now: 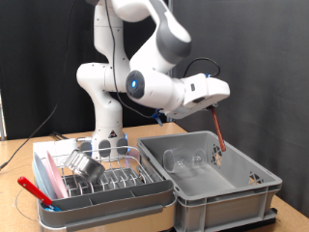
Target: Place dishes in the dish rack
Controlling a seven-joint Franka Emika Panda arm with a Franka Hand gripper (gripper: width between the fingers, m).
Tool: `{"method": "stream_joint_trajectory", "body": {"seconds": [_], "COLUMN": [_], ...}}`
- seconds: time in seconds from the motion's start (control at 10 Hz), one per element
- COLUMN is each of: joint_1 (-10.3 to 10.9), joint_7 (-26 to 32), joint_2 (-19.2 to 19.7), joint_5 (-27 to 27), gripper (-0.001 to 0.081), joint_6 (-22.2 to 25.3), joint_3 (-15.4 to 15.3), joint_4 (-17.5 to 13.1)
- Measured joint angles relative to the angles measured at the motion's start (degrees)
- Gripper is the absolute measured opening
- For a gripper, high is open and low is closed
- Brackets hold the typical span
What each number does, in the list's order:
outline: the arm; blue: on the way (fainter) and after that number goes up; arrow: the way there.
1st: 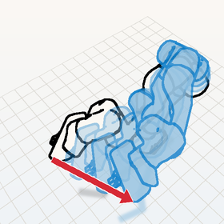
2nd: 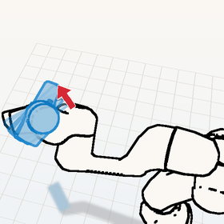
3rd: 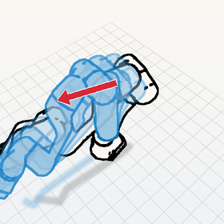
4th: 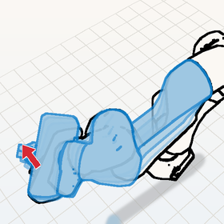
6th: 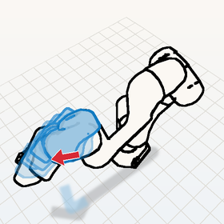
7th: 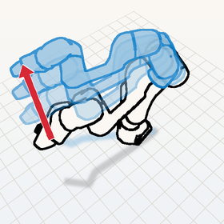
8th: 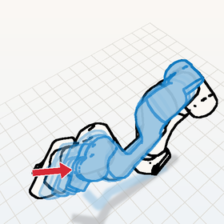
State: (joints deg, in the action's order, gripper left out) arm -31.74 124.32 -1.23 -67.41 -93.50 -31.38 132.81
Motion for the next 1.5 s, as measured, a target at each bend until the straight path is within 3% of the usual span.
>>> {"method": "stream_joint_trajectory", "body": {"seconds": [0.2, 0.5, 0.8, 1.0, 1.1, 1.5], "joint_1": [-1.4, -2.8, -2.7, -2.8, -2.9, -4.7], "joint_7": [-3.6, -4.0, -5.2, -14.1, -15.0, -14.1], "joint_2": [3.3, 5.3, 5.6, 6.0, 6.0, 5.6], "joint_5": [-5.6, -12.2, -9.9, -7.9, -7.1, -0.9], "gripper": [0.0077, 0.0077, 0.0077, 0.0077, 0.0077, 0.0077], "joint_6": [6.8, 7.7, 7.7, 8.6, 8.1, 5.0], "joint_3": [1.5, 2.6, 2.3, 2.4, 2.7, 5.2], "joint_4": [-1.0, -2.3, -3.9, -3.9, -4.6, -10.6]}}
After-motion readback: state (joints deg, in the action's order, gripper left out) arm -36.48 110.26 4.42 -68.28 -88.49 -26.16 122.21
